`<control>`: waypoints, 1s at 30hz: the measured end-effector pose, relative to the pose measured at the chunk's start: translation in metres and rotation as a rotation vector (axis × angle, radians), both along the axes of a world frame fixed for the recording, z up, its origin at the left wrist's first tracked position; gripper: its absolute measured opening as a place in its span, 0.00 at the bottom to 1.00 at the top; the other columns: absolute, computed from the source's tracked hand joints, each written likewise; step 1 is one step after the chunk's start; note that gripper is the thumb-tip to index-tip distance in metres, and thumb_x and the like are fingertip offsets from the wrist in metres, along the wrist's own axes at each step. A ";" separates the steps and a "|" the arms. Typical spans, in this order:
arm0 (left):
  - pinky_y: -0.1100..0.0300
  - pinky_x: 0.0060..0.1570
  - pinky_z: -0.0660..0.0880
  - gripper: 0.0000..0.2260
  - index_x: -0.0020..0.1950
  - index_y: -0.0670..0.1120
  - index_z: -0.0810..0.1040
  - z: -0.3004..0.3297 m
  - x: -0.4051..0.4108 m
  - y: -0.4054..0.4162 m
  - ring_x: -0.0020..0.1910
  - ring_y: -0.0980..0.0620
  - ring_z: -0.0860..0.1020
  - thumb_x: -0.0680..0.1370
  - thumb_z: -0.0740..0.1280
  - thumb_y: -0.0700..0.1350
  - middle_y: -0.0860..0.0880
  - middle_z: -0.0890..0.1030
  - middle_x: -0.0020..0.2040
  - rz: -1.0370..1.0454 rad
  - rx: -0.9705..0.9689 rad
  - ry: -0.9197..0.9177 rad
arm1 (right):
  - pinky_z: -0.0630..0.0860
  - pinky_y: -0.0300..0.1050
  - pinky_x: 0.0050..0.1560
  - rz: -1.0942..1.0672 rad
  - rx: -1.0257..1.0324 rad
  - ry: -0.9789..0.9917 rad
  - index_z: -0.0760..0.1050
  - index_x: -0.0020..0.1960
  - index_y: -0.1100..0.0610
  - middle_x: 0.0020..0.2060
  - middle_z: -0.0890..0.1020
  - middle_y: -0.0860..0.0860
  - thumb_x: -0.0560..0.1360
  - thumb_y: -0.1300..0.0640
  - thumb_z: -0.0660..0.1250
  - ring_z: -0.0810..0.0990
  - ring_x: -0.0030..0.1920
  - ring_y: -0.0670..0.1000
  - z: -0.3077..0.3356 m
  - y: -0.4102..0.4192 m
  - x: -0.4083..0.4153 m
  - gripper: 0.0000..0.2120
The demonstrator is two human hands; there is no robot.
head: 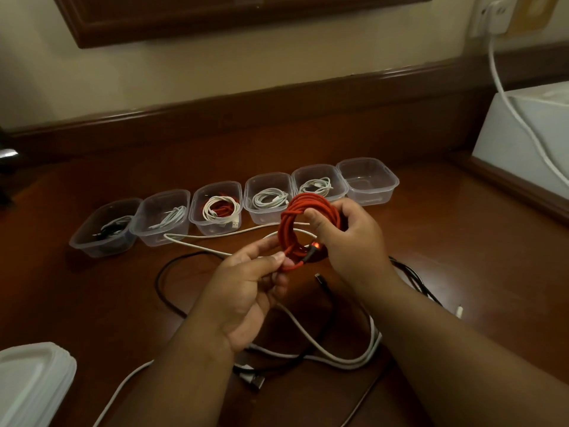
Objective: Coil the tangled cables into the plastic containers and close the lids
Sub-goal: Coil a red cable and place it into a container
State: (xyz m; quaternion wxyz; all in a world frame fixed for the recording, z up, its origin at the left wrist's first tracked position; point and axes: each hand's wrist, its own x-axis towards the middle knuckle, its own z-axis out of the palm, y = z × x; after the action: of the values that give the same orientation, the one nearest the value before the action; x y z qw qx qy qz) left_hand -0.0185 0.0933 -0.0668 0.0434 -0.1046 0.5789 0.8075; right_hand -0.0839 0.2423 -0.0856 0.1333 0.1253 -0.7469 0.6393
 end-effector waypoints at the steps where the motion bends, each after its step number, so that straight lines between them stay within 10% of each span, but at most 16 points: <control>1: 0.65 0.29 0.71 0.14 0.63 0.44 0.77 0.000 0.000 0.000 0.29 0.57 0.74 0.79 0.62 0.34 0.48 0.79 0.34 -0.017 0.007 0.002 | 0.77 0.34 0.36 0.011 -0.046 -0.040 0.77 0.46 0.51 0.39 0.82 0.49 0.76 0.48 0.70 0.80 0.38 0.41 0.001 0.000 0.000 0.07; 6: 0.61 0.32 0.66 0.13 0.63 0.46 0.76 0.000 0.004 0.001 0.29 0.56 0.69 0.81 0.60 0.36 0.49 0.73 0.30 -0.066 -0.132 0.048 | 0.83 0.62 0.47 0.041 -0.266 -0.298 0.80 0.45 0.54 0.33 0.83 0.46 0.74 0.47 0.72 0.83 0.40 0.52 0.000 -0.001 -0.007 0.10; 13: 0.56 0.53 0.73 0.09 0.59 0.52 0.77 -0.005 0.002 -0.002 0.38 0.61 0.81 0.81 0.66 0.42 0.51 0.84 0.35 -0.080 -0.668 0.195 | 0.82 0.64 0.50 0.067 -0.516 -0.523 0.79 0.45 0.57 0.33 0.81 0.51 0.74 0.48 0.73 0.82 0.42 0.58 0.006 -0.002 -0.007 0.12; 20: 0.70 0.40 0.74 0.10 0.39 0.59 0.81 -0.008 0.002 -0.002 0.41 0.62 0.80 0.75 0.73 0.44 0.61 0.82 0.41 0.197 -0.872 0.413 | 0.81 0.44 0.35 0.235 -0.659 -0.648 0.77 0.53 0.61 0.30 0.81 0.51 0.79 0.46 0.64 0.83 0.31 0.50 0.005 -0.003 -0.004 0.17; 26: 0.58 0.45 0.78 0.10 0.39 0.48 0.85 -0.011 -0.011 -0.003 0.43 0.51 0.84 0.74 0.71 0.35 0.47 0.86 0.40 0.331 -0.181 0.207 | 0.71 0.41 0.30 0.328 -0.616 -0.597 0.74 0.46 0.58 0.34 0.82 0.54 0.81 0.47 0.59 0.80 0.34 0.50 0.004 -0.010 0.006 0.15; 30: 0.66 0.38 0.80 0.08 0.43 0.40 0.81 -0.007 -0.009 0.006 0.38 0.54 0.84 0.77 0.65 0.30 0.46 0.85 0.37 0.342 0.119 0.146 | 0.75 0.44 0.33 0.339 -0.611 -0.618 0.75 0.62 0.63 0.49 0.82 0.60 0.82 0.46 0.59 0.81 0.41 0.53 0.003 -0.016 0.008 0.21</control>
State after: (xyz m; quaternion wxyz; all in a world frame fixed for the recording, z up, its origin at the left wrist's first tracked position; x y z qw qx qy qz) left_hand -0.0275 0.0996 -0.0738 -0.1305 -0.1397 0.5057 0.8412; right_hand -0.0756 0.2267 -0.0822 -0.1711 0.0044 -0.4982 0.8500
